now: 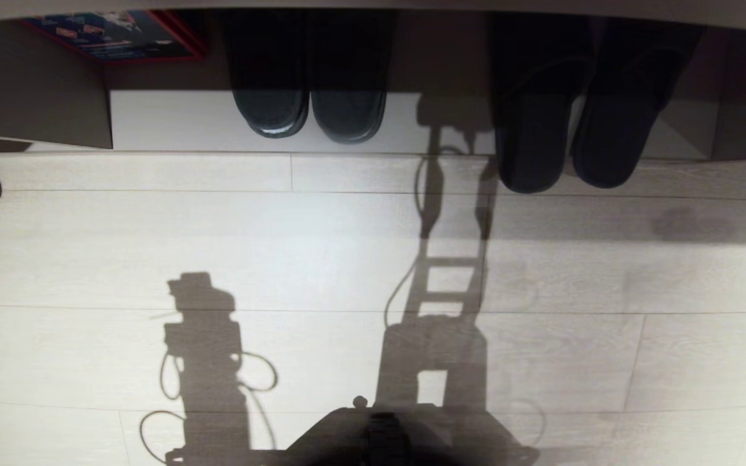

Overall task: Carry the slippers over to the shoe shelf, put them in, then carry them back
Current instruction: Pick up the slippers in the shoe cabinet

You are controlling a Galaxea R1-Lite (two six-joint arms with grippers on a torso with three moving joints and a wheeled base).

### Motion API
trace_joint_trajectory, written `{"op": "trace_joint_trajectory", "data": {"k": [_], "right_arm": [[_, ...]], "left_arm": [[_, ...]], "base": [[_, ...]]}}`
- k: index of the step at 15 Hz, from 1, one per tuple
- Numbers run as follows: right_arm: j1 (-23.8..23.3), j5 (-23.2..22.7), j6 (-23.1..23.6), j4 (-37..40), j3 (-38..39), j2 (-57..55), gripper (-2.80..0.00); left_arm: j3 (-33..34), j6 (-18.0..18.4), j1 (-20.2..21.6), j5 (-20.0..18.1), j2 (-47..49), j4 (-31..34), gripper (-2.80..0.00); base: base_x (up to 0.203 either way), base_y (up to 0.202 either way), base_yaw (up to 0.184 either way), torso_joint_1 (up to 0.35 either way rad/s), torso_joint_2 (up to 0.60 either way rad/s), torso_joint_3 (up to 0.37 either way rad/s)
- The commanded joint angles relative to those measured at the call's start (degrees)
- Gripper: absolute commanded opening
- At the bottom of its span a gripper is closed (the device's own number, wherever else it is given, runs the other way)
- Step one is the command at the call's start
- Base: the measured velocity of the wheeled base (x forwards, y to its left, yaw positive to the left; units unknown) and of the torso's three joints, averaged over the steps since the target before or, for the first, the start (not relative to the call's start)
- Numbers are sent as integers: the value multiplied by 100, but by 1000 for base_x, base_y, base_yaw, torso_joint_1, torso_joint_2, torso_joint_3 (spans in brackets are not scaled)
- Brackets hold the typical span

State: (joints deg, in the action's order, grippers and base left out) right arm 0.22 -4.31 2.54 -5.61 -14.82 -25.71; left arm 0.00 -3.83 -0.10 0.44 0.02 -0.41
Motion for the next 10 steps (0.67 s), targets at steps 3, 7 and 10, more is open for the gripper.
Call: {"op": "trace_joint_trajectory", "data": {"k": [3,7,10], "right_arm": [[30,-158,210,-1820,-588,-2890,-280],[611,-357,483,-2657,-1689,-4124,0],[918,-378,570,-2738,-2140,-4620,0]], "left_arm": [[0,-4,1,0,-2,-2,-280],[0,-4,1,0,-2,-2,-280],[0,22,1,0,-2,-11,-280]], "base": [[0,0,0,0,0,0],[0,0,0,0,0,0],[0,0,0,0,0,0]]}}
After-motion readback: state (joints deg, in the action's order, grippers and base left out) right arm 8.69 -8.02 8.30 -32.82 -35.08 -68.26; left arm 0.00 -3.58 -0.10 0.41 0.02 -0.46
